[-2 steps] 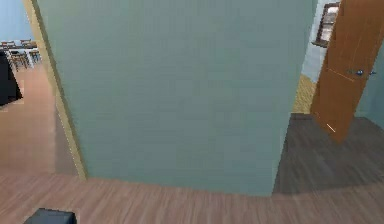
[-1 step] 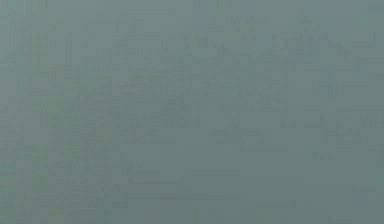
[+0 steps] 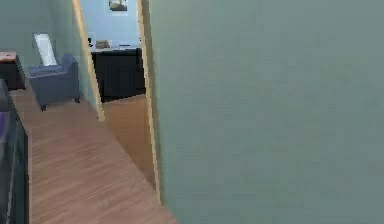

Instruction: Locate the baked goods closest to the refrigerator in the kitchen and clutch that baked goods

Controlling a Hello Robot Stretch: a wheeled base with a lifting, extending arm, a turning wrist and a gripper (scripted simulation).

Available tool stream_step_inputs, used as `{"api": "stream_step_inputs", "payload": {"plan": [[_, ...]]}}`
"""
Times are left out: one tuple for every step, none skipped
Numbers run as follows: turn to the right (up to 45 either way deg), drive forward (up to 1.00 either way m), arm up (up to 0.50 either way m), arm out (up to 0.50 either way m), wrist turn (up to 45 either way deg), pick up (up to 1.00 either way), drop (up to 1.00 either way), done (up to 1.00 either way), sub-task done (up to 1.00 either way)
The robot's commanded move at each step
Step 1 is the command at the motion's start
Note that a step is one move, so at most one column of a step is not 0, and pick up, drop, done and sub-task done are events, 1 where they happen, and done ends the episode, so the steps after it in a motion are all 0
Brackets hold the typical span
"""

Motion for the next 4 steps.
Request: {"api": "stream_step_inputs", "payload": {"plan": [[-33.0, 0.00, 0.00, 0.00, 0.0, 0.00, 0.00, 0.00, 0.00], [0.0, 0.30, 0.00, 0.00, 0.0, 0.00, 0.00, 0.00, 0.00], [-3.0, 0.00, 0.00, 0.00, 0.0, 0.00, 0.00, 0.00, 0.00], [0.0, 0.90, 0.00, 0.00, 0.0, 0.00, 0.00, 0.00, 0.00]]}}
